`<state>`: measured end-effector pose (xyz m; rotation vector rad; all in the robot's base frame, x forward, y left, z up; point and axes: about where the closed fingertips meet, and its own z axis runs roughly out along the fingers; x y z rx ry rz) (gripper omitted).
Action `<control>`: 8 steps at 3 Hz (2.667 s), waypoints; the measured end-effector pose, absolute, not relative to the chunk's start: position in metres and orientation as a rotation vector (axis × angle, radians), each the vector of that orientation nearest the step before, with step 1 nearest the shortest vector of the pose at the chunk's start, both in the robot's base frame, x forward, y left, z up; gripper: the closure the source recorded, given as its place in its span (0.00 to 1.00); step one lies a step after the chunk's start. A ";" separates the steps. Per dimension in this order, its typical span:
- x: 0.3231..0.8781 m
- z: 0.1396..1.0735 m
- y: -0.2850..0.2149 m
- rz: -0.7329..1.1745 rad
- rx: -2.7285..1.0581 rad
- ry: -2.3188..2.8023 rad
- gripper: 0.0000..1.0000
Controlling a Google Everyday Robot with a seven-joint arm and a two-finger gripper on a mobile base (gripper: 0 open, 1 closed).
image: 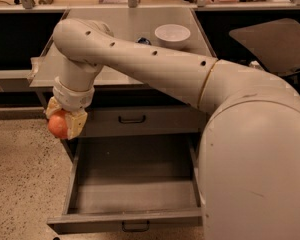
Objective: Place apple into middle drawer
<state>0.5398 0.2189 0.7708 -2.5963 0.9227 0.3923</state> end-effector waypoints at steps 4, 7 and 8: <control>0.528 0.698 0.204 -0.068 -3.306 0.580 1.00; 0.520 0.632 0.099 -0.434 -3.073 0.625 1.00; 0.505 0.609 0.087 -0.414 -3.075 0.565 1.00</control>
Offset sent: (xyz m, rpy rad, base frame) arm 0.0006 0.0355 -0.0289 -0.5540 -0.1750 0.2639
